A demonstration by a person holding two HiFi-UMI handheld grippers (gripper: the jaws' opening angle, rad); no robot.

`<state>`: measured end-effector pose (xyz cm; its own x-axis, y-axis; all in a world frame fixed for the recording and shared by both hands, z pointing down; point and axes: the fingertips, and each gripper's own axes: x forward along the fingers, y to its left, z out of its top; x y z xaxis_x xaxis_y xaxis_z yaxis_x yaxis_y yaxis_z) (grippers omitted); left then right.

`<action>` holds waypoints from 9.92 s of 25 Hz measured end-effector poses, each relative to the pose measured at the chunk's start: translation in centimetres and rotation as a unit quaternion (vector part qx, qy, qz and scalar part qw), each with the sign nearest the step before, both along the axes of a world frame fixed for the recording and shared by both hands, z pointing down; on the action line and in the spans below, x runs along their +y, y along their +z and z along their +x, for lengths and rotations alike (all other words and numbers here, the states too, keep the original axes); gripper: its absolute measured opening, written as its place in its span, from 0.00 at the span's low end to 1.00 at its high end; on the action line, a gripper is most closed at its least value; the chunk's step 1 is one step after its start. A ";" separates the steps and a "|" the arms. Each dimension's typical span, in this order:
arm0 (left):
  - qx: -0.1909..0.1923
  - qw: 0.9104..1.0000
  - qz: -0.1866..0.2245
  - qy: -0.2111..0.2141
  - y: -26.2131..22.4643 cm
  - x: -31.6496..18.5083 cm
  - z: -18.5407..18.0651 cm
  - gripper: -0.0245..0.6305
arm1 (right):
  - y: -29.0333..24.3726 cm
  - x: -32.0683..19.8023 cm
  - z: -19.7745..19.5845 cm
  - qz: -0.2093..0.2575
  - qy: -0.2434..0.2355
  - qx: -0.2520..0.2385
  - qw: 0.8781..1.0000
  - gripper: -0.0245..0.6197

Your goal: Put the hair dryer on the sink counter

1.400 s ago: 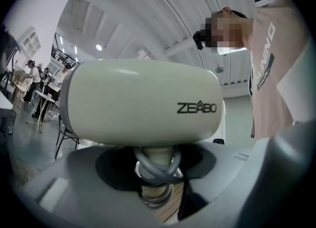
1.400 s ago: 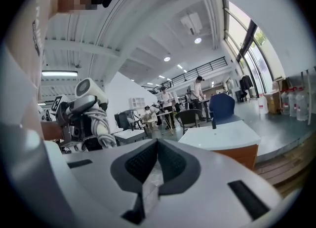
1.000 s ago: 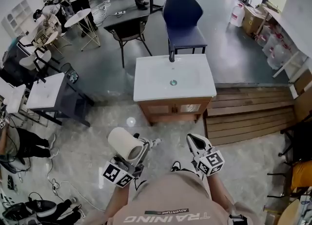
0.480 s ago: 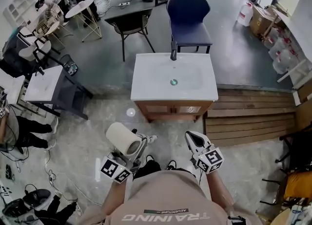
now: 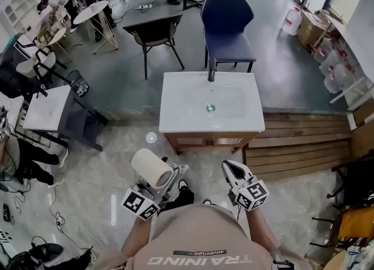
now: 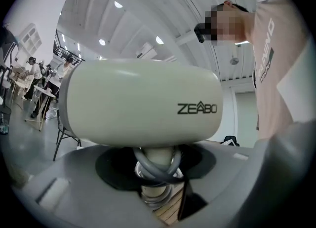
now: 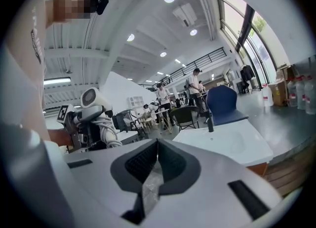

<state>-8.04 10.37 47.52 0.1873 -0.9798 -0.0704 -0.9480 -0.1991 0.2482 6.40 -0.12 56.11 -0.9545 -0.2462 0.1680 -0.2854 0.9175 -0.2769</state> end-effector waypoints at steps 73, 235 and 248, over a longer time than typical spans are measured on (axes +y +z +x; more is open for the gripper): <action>-0.186 0.961 -0.198 0.052 12.8 -43.3 -24.3 0.36 | -2.2 -35.5 -18.1 0.053 0.014 0.001 0.998 0.05; -0.180 0.978 -0.053 -0.087 -5.6 -38.0 -24.3 0.05 | -17.9 -37.8 -22.8 0.119 0.057 -0.053 0.990 0.05; -0.221 0.969 -0.066 -0.091 -4.6 -38.1 -23.5 0.05 | -14.9 -38.1 -21.5 0.117 0.081 -0.003 0.990 0.05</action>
